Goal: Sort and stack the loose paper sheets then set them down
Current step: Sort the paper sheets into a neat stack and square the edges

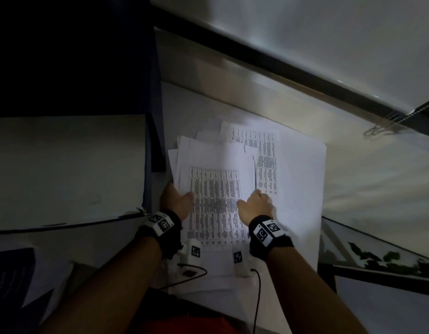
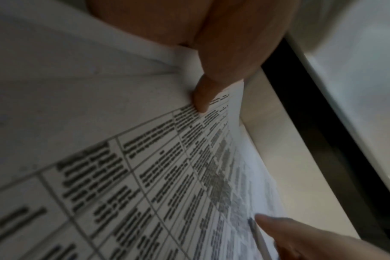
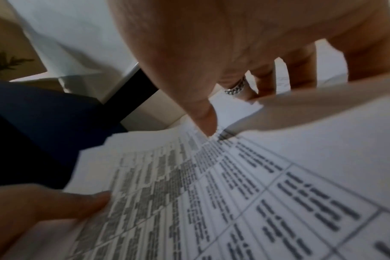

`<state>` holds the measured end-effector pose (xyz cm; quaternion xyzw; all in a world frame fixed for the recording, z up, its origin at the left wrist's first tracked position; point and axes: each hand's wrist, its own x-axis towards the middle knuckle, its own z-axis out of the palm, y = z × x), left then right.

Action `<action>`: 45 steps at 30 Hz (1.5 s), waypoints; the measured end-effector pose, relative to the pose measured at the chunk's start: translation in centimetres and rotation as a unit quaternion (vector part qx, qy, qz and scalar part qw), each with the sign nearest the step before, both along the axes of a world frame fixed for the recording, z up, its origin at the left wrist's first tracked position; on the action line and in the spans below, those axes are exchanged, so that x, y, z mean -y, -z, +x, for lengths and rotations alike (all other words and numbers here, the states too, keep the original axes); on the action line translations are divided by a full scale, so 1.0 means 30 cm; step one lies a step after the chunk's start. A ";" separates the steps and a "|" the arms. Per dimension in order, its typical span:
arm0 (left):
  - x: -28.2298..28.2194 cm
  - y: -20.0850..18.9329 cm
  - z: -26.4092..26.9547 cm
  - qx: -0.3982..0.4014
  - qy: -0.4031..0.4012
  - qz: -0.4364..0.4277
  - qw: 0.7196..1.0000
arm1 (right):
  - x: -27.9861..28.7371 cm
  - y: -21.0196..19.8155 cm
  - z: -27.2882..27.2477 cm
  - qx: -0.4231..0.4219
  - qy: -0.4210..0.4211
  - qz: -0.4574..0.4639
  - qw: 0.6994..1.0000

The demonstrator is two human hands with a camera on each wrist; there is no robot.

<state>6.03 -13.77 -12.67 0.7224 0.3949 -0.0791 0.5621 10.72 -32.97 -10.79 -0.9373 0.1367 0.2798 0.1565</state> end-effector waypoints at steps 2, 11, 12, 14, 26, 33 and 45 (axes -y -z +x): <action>0.010 -0.021 0.000 0.020 0.001 0.013 1.000 | 0.025 0.004 0.002 -0.005 0.000 0.013 1.000; 0.036 -0.238 -0.085 0.264 0.041 -0.060 0.962 | 0.216 -0.175 0.080 0.107 0.098 0.438 0.887; 0.052 -0.281 -0.081 0.293 0.048 -0.057 0.953 | 0.225 -0.227 0.071 0.125 0.089 0.448 0.880; 0.089 -0.365 -0.063 0.346 0.050 -0.040 0.936 | 0.232 -0.305 0.061 0.199 0.093 0.450 0.865; 0.087 -0.529 0.079 0.464 -0.031 -0.012 0.885 | 0.153 -0.483 0.019 0.402 0.097 0.504 0.758; 0.103 -0.463 0.097 0.417 -0.022 -0.044 0.907 | 0.148 -0.466 0.053 0.368 0.112 0.520 0.763; 0.126 -0.404 0.116 0.357 -0.063 -0.064 0.930 | 0.096 -0.382 0.052 0.316 0.157 0.474 0.807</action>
